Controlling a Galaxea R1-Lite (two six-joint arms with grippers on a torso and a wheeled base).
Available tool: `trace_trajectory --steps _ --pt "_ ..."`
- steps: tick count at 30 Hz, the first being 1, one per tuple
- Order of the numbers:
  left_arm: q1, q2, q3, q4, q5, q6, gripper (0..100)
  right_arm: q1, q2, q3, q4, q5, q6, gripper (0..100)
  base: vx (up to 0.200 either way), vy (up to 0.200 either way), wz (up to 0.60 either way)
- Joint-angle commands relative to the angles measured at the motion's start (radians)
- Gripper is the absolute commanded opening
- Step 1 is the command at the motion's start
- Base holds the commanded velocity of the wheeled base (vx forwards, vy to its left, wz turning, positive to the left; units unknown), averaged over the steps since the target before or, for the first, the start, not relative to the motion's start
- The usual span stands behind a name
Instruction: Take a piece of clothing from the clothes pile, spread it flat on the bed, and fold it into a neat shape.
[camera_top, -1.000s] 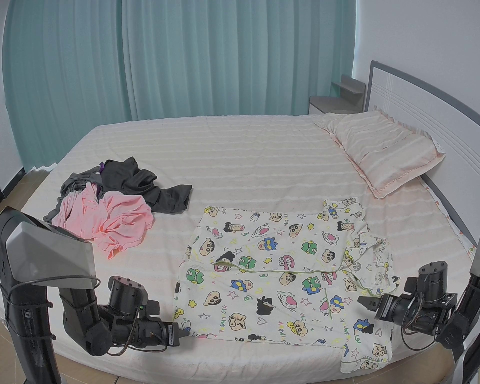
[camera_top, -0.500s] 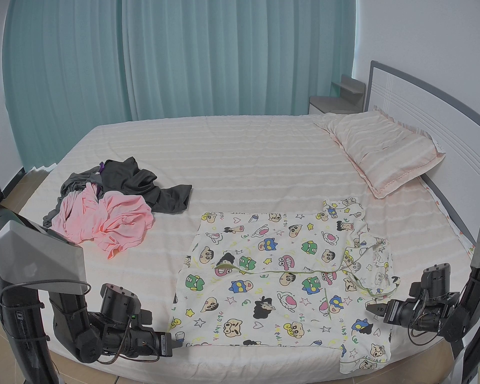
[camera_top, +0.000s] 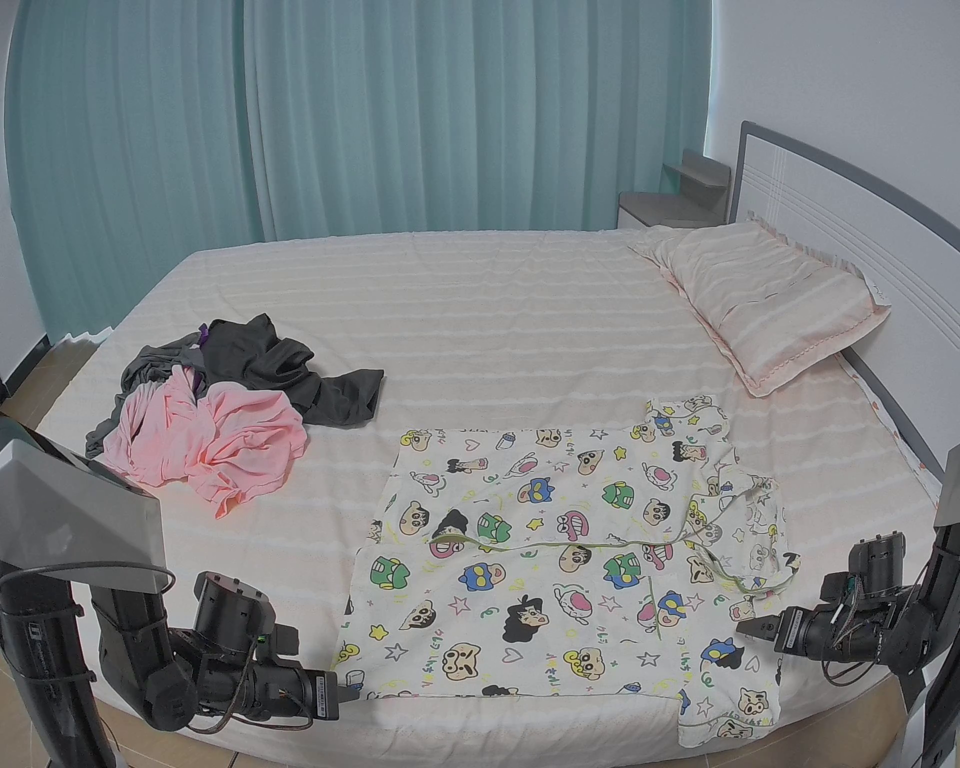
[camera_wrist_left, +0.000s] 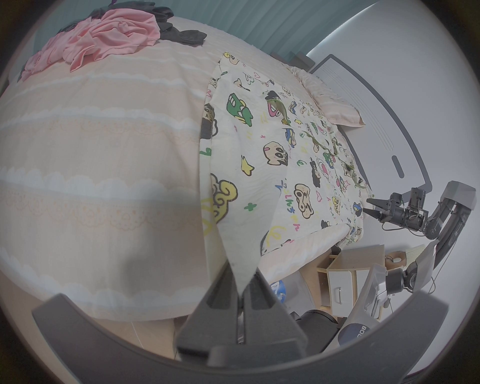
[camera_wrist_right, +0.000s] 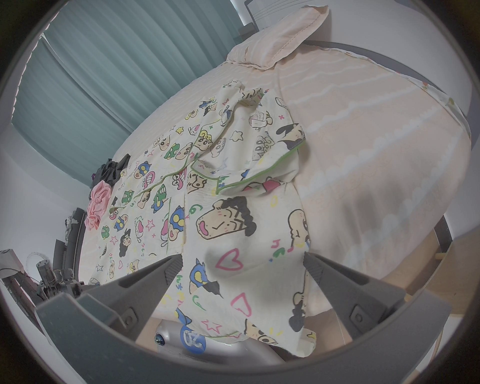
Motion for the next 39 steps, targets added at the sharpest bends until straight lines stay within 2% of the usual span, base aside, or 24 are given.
trace_trajectory --steps 1,8,9,15,22,25,29,33,39 --pt "0.003 0.01 -0.003 0.0 -0.001 0.0 0 -0.014 0.031 0.016 0.0 0.013 -0.023 100 0.0 0.0 0.0" --pt "0.005 0.012 -0.003 0.0 -0.001 -0.001 0 -0.062 0.082 0.01 -0.008 0.071 -0.044 100 0.0 0.0 0.0" --pt "0.006 0.012 -0.004 0.0 -0.001 -0.001 0 -0.07 0.082 0.012 -0.018 0.079 -0.046 0 0.0 0.0 0.0" --pt "0.009 0.013 -0.011 -0.001 -0.001 -0.001 0 -0.08 0.088 0.018 -0.063 0.137 -0.044 0 0.0 0.0 0.0" --pt "0.019 0.016 -0.02 -0.003 0.0 -0.007 0 -0.114 0.09 0.004 -0.139 0.14 -0.035 0 0.0 0.0 0.0" --pt "0.031 0.019 -0.026 -0.015 0.0 -0.01 0 -0.143 0.1 0.004 -0.288 0.14 -0.024 0 0.0 0.0 0.0" --pt "0.038 0.022 -0.038 -0.015 0.002 -0.02 0 -0.149 0.123 -0.01 -0.348 0.139 -0.023 0 0.0 0.0 0.0" --pt "0.042 0.024 -0.058 -0.015 0.012 -0.069 0 -0.163 0.157 -0.062 -0.365 0.134 -0.023 0 0.0 0.0 0.0" --pt "0.042 0.029 -0.063 -0.015 0.02 -0.081 0 -0.165 0.211 -0.085 -0.366 0.134 -0.023 0 0.0 0.0 0.0"
